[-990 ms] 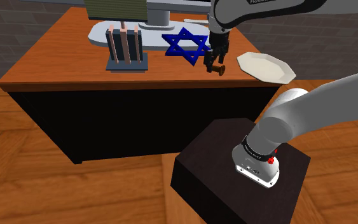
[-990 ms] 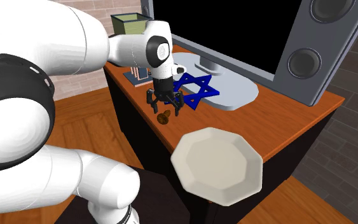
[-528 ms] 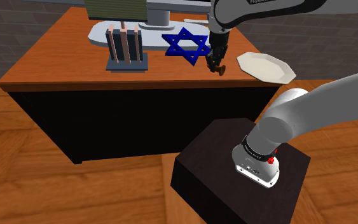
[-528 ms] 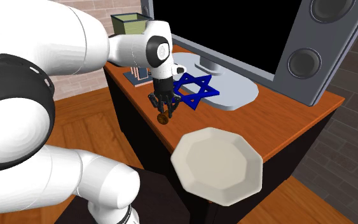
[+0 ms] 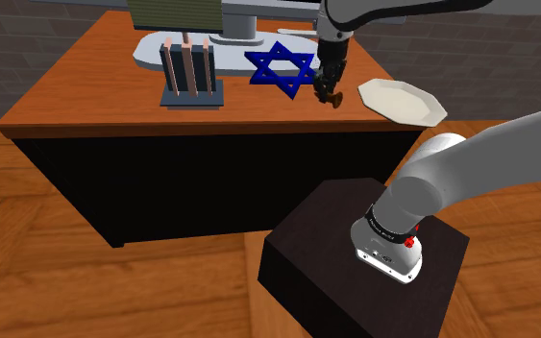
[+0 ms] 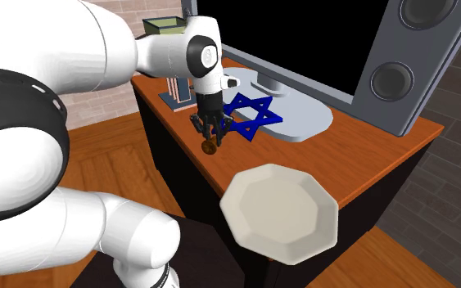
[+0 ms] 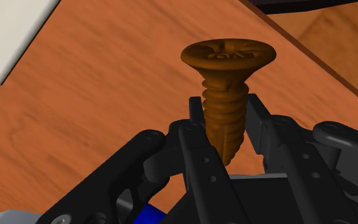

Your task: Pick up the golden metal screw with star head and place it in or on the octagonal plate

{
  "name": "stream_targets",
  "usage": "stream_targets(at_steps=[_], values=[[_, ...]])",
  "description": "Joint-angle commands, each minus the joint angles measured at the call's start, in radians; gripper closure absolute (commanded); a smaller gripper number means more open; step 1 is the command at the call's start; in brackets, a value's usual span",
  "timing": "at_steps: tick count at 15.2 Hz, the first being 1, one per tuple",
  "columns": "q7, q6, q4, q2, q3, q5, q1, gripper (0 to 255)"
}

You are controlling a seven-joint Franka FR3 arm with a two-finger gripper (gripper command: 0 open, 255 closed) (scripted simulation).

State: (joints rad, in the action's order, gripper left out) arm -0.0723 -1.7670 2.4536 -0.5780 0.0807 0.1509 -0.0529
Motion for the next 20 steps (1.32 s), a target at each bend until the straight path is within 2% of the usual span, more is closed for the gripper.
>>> stream_targets(at_steps=[1,12,20], values=[[-0.004,0.028,-0.022,-0.005,0.000,-0.001,0.000,255],[-0.017,0.163,-0.158,-0.006,-0.008,-0.007,0.001,255],[-0.193,0.180,-0.082,-0.127,0.135,0.109,-0.078,255]])
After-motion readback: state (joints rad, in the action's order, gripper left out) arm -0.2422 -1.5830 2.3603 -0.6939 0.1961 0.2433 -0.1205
